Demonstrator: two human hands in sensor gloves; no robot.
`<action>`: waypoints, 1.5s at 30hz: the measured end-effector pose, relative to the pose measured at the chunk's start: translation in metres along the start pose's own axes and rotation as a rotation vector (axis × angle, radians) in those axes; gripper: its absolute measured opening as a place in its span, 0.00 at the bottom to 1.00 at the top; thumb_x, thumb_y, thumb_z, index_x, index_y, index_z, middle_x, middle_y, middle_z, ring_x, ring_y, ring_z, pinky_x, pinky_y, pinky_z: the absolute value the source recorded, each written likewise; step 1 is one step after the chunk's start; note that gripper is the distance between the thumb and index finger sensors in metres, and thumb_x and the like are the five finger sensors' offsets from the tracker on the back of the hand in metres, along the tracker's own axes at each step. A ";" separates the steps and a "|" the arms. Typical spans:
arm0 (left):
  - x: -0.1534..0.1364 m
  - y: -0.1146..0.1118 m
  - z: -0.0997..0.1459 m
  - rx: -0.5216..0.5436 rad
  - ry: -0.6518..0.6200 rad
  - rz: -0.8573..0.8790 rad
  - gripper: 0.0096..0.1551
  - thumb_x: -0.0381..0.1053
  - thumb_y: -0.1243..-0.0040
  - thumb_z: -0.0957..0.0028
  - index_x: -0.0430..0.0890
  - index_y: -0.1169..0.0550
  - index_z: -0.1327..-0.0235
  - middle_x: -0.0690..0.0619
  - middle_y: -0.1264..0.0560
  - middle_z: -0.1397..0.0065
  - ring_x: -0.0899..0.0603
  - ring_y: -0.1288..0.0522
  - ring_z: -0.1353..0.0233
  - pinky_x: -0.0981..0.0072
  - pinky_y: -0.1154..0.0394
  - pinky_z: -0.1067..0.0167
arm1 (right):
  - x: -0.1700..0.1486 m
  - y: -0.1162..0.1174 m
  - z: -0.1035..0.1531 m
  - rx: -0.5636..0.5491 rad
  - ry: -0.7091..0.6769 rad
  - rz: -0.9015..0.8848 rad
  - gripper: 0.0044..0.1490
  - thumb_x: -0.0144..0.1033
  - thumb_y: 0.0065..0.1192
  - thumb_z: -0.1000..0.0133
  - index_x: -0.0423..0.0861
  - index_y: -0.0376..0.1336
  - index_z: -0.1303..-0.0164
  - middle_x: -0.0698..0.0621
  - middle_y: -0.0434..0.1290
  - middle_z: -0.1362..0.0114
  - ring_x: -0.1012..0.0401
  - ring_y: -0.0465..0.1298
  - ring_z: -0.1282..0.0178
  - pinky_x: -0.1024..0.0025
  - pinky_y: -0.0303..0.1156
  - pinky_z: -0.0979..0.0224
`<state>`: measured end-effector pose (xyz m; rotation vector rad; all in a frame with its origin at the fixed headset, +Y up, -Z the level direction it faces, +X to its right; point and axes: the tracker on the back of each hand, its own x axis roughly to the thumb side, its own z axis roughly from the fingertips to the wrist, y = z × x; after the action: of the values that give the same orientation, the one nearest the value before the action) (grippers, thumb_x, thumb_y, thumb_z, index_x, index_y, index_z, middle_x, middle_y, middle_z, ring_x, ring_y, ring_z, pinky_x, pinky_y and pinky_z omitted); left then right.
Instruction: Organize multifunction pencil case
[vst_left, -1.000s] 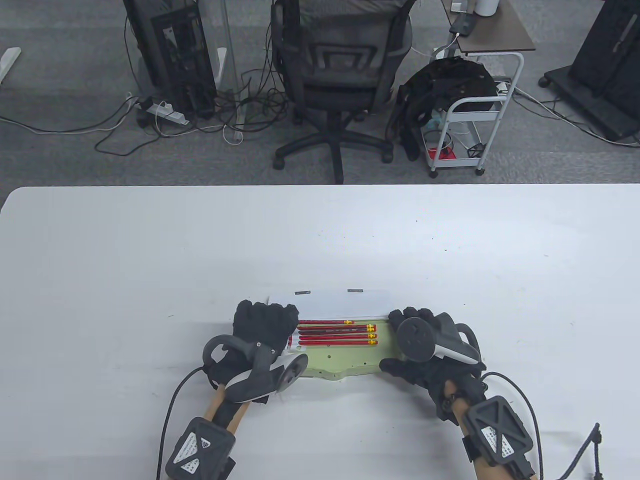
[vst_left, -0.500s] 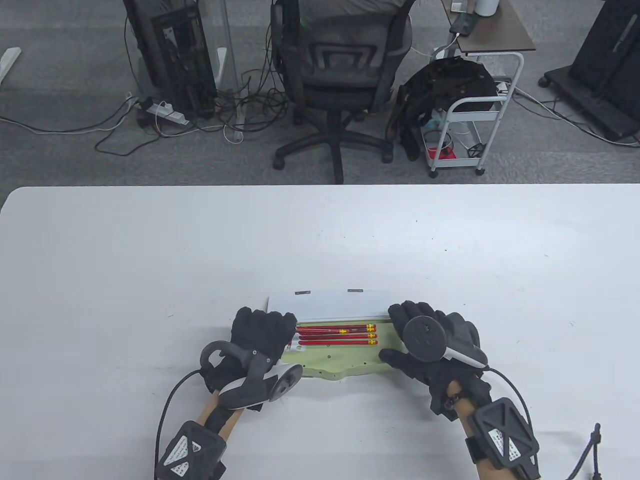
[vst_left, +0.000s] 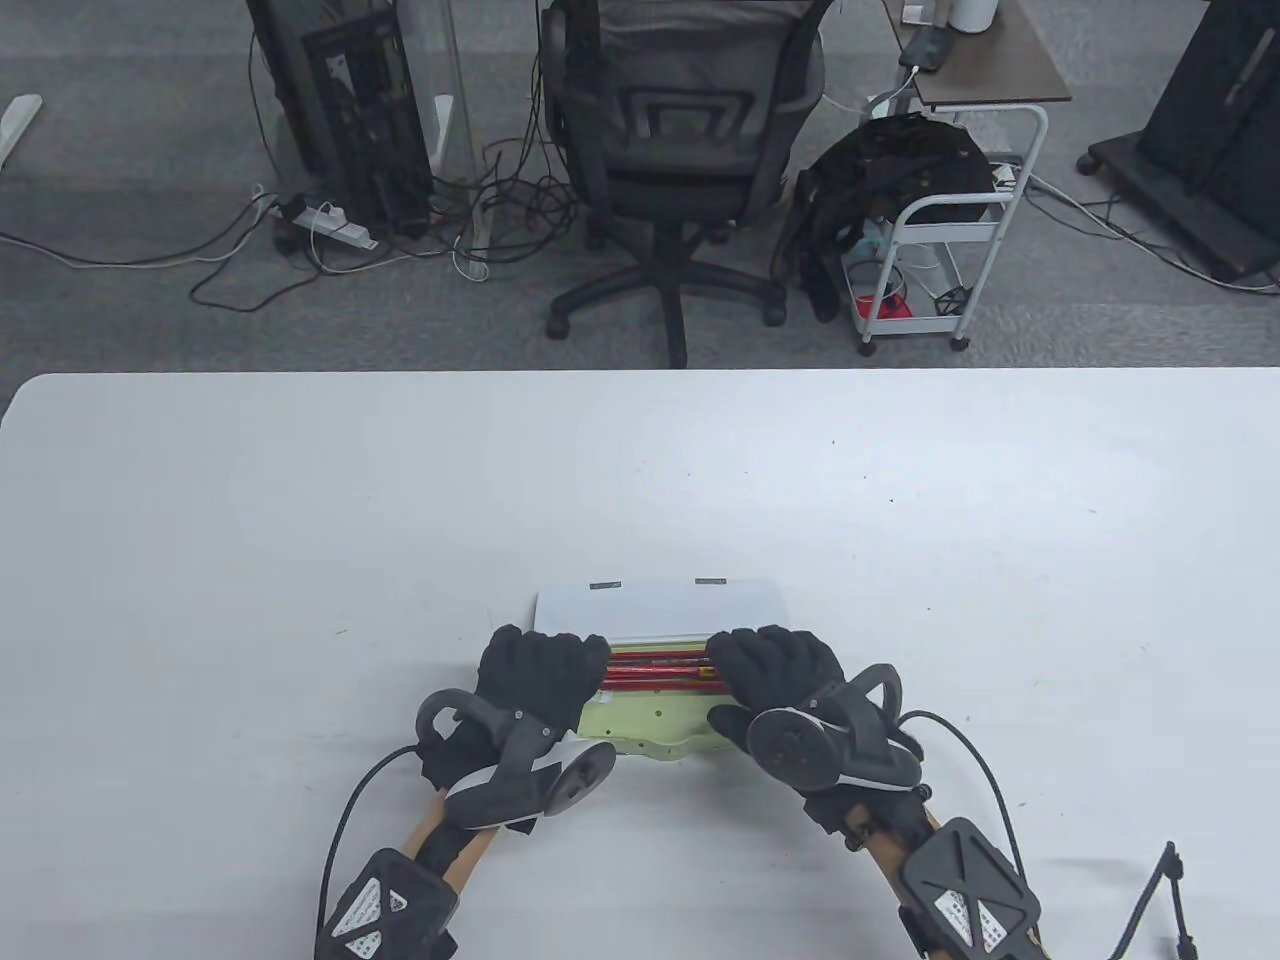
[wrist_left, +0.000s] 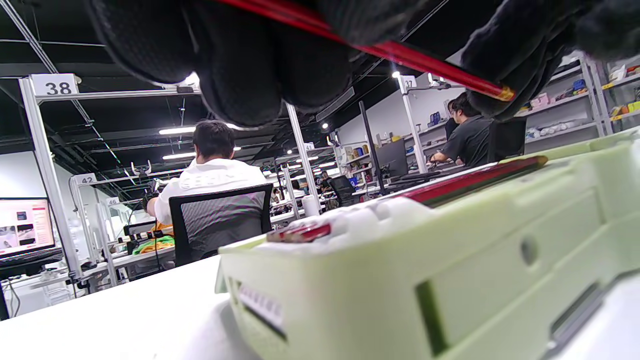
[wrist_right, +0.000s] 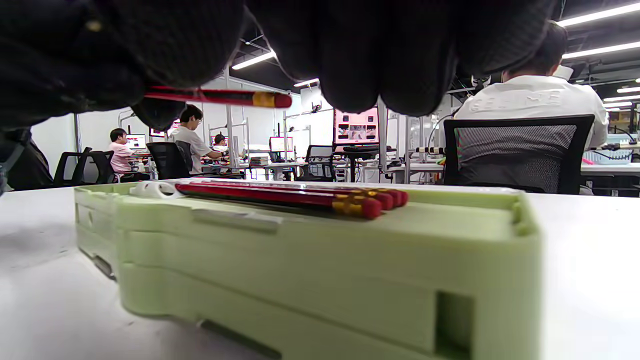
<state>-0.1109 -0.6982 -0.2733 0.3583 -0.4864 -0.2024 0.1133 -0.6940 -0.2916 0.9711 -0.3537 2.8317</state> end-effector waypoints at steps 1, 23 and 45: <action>0.002 0.001 0.000 0.009 -0.004 0.006 0.24 0.43 0.52 0.40 0.48 0.35 0.30 0.47 0.24 0.31 0.39 0.21 0.34 0.31 0.28 0.33 | 0.001 0.001 -0.001 -0.003 -0.004 0.000 0.43 0.48 0.60 0.46 0.36 0.59 0.25 0.35 0.69 0.27 0.38 0.73 0.30 0.37 0.70 0.28; 0.014 0.002 0.001 0.018 -0.069 -0.001 0.24 0.44 0.52 0.39 0.49 0.35 0.29 0.48 0.23 0.30 0.40 0.19 0.35 0.32 0.26 0.34 | 0.006 0.002 -0.002 -0.008 0.001 0.033 0.27 0.39 0.62 0.45 0.43 0.68 0.38 0.45 0.79 0.42 0.47 0.82 0.43 0.45 0.77 0.34; -0.072 -0.040 0.019 -0.341 0.153 0.501 0.66 0.74 0.53 0.52 0.36 0.58 0.15 0.27 0.52 0.10 0.15 0.51 0.17 0.18 0.46 0.31 | -0.051 -0.011 0.010 -0.003 0.174 0.067 0.26 0.37 0.61 0.46 0.46 0.68 0.37 0.44 0.77 0.39 0.46 0.80 0.41 0.42 0.74 0.32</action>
<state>-0.1868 -0.7202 -0.3034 -0.0875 -0.3686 0.2268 0.1611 -0.6886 -0.3129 0.7180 -0.3763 2.9468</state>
